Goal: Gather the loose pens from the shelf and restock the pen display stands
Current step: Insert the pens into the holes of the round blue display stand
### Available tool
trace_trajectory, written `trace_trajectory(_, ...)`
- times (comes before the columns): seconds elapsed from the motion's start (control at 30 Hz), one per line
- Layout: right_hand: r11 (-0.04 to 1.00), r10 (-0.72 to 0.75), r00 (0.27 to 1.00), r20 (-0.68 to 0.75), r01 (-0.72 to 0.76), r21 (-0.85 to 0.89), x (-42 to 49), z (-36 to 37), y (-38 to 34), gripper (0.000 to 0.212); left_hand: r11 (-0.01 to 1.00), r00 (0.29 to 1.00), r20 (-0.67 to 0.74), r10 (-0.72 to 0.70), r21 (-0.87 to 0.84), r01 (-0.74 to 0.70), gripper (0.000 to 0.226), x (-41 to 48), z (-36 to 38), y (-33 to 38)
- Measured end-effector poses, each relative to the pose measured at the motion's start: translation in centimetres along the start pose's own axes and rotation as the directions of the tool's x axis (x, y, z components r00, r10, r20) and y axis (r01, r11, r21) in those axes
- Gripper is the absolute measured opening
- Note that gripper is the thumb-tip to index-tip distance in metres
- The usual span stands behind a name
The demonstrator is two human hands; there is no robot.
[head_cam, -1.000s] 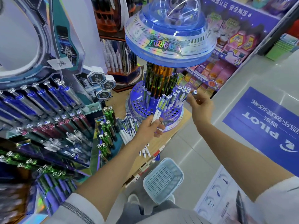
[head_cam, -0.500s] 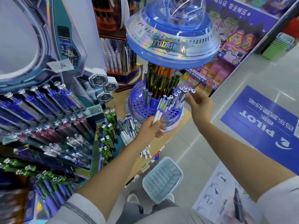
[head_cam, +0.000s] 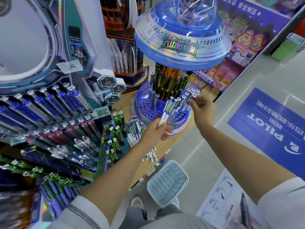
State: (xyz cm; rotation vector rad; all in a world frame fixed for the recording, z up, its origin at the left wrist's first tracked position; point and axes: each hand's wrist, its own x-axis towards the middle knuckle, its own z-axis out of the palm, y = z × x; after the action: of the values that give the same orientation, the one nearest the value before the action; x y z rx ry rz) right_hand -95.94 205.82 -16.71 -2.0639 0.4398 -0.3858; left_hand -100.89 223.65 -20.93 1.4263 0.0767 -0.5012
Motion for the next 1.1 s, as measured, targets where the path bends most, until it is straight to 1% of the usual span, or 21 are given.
trace_trajectory(0.07,0.999,-0.006,1.0,0.014,0.007,-0.05,0.2,0.3,0.0,0.016,1.0,1.0,0.001,0.0,0.006,0.0,0.016,0.0,0.0,0.1)
trace_trajectory(0.17,0.997,0.006,1.0,0.011,-0.005,-0.077,0.3,0.3,0.1,0.018,1.0,1.0,0.006,0.009,0.008,-0.009,0.016,-0.2,0.0,0.1)
trace_trajectory(0.27,1.0,0.027,1.0,0.007,-0.027,-0.015,0.1,0.0,0.2,0.02,1.0,1.0,0.011,0.021,0.01,-0.021,0.016,-0.5,0.1,0.3)
trace_trajectory(0.33,0.999,0.035,0.999,0.03,-0.035,0.018,-0.3,-0.2,0.4,0.02,0.999,0.999,0.016,0.03,0.014,-0.03,0.017,-0.7,0.2,0.4)
trace_trajectory(0.4,1.0,0.005,0.999,0.045,-0.005,-0.006,-0.9,-0.5,0.6,0.017,0.999,0.999,0.019,0.036,0.014,-0.036,0.018,-0.9,0.4,0.5)
trace_trajectory(0.43,1.0,-0.013,0.998,0.06,0.013,0.006,-1.4,-0.8,0.6,0.02,0.999,0.999,0.02,0.037,0.015,-0.037,0.019,-0.9,0.6,0.6)
trace_trajectory(0.47,0.998,-0.032,0.994,0.102,0.027,0.048,-1.9,-1.1,0.5,0.024,0.999,0.999,0.024,0.039,0.015,-0.039,0.02,-1.0,0.9,0.6)
trace_trajectory(0.53,0.989,-0.081,0.961,0.264,0.044,0.142,-2.9,-1.6,-0.1,0.026,0.999,0.998,0.042,0.045,0.012,-0.045,0.019,-1.0,1.4,0.7)
trace_trajectory(0.6,0.983,-0.097,0.892,0.442,0.017,0.182,-3.6,-1.9,-0.6,0.019,0.999,0.997,0.062,0.046,0.011,-0.047,0.019,-1.0,2.0,0.9)
trace_trajectory(0.63,0.983,-0.102,0.857,0.505,0.008,0.186,-3.7,-2.0,-0.7,0.014,0.999,0.996,0.071,0.046,0.012,-0.047,0.019,-0.9,2.3,1.0)
trace_trajectory(0.67,0.982,-0.104,0.835,0.54,-0.001,0.189,-3.7,-2.2,-0.9,0.011,0.999,0.996,0.077,0.045,0.013,-0.046,0.02,-0.9,2.6,1.2)
trace_trajectory(0.7,0.98,-0.097,0.834,0.544,-0.015,0.198,-3.6,-2.5,-0.9,0.01,0.999,0.996,0.08,0.04,0.012,-0.042,0.021,-0.8,2.7,1.3)
trace_trajectory(0.77,0.965,-0.076,0.881,0.468,-0.052,0.256,-2.8,-3.2,-1.0,0.01,1.0,0.996,0.086,0.026,-0.003,-0.026,0.021,-0.7,2.9,1.5)
trace_trajectory(0.83,0.948,-0.046,0.948,0.313,-0.058,0.314,-1.5,-3.9,-0.8,0.011,1.0,0.997,0.079,0.017,-0.011,-0.016,0.02,-0.5,2.6,1.6)
trace_trajectory(0.87,0.947,-0.027,0.973,0.23,-0.049,0.319,-0.9,-4.2,-0.7,0.012,1.0,0.998,0.067,0.017,-0.008,-0.016,0.02,-0.5,2.4,1.6)
trace_trajectory(0.93,0.96,-0.019,0.994,0.108,-0.012,0.279,0.0,-4.6,-0.6,0.018,1.0,0.999,0.049,0.021,0.001,-0.021,0.02,-0.5,1.9,1.6)
trace_trajectory(1.0,0.982,-0.05,0.997,0.066,0.037,0.184,0.2,-4.4,-0.5,0.021,1.0,0.999,0.041,0.022,0.005,-0.022,0.021,-0.4,1.7,1.6)
trace_trajectory(1.07,0.996,-0.056,0.995,0.085,0.05,0.076,0.1,-3.7,-0.2,0.02,1.0,0.999,0.043,0.023,0.006,-0.023,0.021,-0.4,1.6,1.7)
trace_trajectory(1.1,0.998,-0.044,0.995,0.092,0.041,0.038,0.1,-3.4,0.1,0.016,1.0,0.999,0.044,0.022,0.008,-0.022,0.022,-0.3,1.6,1.7)
